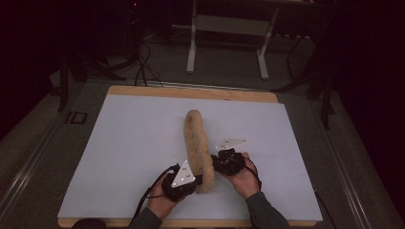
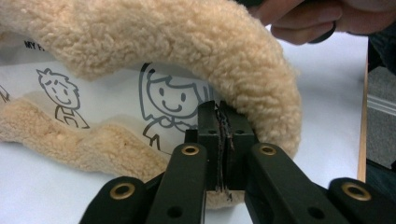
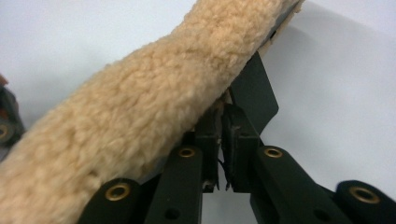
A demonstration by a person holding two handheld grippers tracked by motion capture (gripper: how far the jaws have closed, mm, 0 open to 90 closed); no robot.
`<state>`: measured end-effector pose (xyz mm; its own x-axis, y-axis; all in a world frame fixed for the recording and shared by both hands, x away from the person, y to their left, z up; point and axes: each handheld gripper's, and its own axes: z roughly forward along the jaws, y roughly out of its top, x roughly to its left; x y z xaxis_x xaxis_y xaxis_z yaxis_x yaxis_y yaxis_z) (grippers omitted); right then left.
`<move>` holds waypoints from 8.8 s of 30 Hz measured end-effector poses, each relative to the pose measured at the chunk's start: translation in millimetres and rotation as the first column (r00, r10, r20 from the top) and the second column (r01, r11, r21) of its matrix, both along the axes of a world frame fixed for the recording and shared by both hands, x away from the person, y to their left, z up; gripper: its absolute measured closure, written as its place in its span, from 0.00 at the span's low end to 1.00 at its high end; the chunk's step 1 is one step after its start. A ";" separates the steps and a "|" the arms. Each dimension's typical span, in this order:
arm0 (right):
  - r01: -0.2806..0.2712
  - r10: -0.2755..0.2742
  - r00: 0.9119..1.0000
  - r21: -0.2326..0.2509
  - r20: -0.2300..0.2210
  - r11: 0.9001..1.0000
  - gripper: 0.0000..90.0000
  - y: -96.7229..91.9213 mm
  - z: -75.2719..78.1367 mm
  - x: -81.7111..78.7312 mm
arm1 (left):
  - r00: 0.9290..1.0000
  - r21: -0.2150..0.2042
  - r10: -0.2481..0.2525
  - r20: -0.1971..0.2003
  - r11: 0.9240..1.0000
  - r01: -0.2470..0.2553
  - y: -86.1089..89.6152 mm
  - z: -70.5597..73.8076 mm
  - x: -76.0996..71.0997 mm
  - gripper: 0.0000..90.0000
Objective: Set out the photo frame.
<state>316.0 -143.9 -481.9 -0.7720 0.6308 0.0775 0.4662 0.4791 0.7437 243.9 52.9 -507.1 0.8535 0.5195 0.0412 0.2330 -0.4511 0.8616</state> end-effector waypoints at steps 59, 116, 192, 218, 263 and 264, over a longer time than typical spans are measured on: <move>0.072 -0.064 0.996 0.139 -0.059 0.988 0.27 0.0 27.3 -42.9 | 0.962 -0.037 0.267 -0.065 0.962 -0.270 76.2 10.7 26.1 0.64; 0.054 -0.057 0.995 -0.042 -0.081 0.998 0.67 -5.0 7.5 -46.8 | 0.929 -0.058 0.357 -0.094 0.930 -0.363 96.8 12.1 34.1 0.71; 0.267 -0.266 0.964 -0.052 0.018 0.962 0.65 -71.9 4.2 -18.8 | 0.846 0.013 0.529 -0.059 0.848 -0.530 100.7 2.6 83.6 0.58; 0.272 -0.268 0.952 0.012 -0.149 0.962 0.62 -84.3 -7.4 -15.8 | 0.855 0.006 0.511 -0.086 0.858 -0.513 99.4 -2.9 93.8 0.79; 0.330 -0.329 0.944 0.046 -0.023 0.943 0.72 -84.9 13.1 2.4 | 0.797 -0.038 0.599 -0.077 0.797 -0.603 94.7 18.2 68.4 0.79; 0.330 -0.329 0.944 0.046 -0.022 0.943 0.72 -84.5 13.9 3.6 | 0.795 -0.043 0.602 -0.074 0.795 -0.605 95.8 19.7 68.9 0.79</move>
